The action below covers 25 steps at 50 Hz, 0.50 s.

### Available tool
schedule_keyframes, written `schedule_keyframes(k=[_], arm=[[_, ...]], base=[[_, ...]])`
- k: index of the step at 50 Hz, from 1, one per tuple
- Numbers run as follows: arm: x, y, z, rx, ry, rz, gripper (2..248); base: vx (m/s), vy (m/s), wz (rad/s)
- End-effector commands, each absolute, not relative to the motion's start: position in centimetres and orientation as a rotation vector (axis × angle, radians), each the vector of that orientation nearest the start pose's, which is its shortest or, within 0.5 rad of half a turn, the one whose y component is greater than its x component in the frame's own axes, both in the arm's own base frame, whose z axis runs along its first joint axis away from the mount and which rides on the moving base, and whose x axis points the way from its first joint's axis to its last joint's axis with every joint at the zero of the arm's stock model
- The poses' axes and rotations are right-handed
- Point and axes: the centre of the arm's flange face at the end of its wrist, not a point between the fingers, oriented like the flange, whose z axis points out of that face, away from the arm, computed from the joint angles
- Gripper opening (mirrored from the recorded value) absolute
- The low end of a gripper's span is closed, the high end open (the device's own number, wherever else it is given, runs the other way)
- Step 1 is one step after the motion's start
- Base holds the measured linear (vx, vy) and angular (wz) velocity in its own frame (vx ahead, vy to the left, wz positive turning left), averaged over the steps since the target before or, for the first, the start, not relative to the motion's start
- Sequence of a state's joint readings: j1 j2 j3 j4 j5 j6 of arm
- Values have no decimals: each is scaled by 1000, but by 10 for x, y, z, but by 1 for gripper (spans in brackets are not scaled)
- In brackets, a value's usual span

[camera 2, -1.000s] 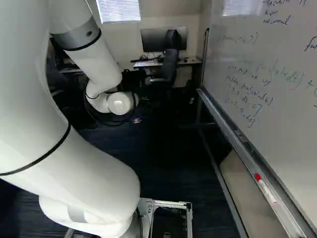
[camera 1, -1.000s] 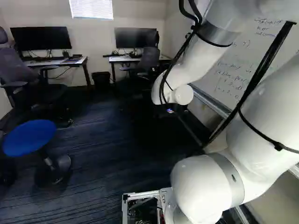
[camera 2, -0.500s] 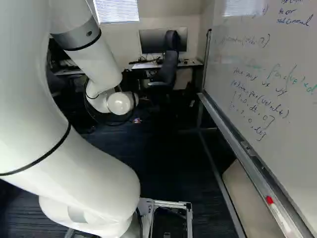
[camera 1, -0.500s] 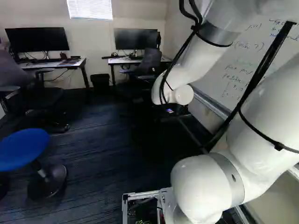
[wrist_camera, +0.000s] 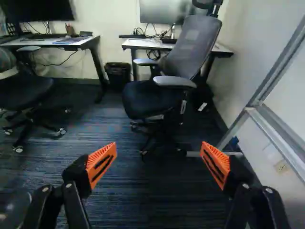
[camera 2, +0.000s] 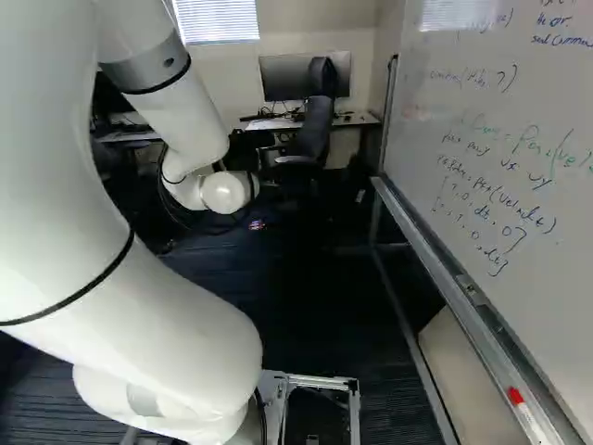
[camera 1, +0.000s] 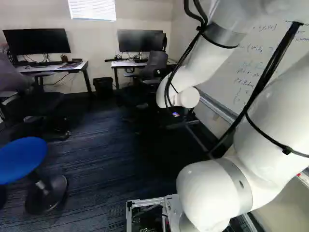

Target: Open the door and move inside

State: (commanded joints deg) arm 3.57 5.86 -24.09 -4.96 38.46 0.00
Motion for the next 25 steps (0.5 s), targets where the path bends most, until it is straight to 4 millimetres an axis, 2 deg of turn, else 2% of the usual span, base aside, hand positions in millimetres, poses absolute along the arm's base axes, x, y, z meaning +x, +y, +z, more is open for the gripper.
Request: schedule_keyframes(k=[25], arm=[[377, 26, 420, -2556, -197, -1746, 247]], base=[[0, 0, 0]])
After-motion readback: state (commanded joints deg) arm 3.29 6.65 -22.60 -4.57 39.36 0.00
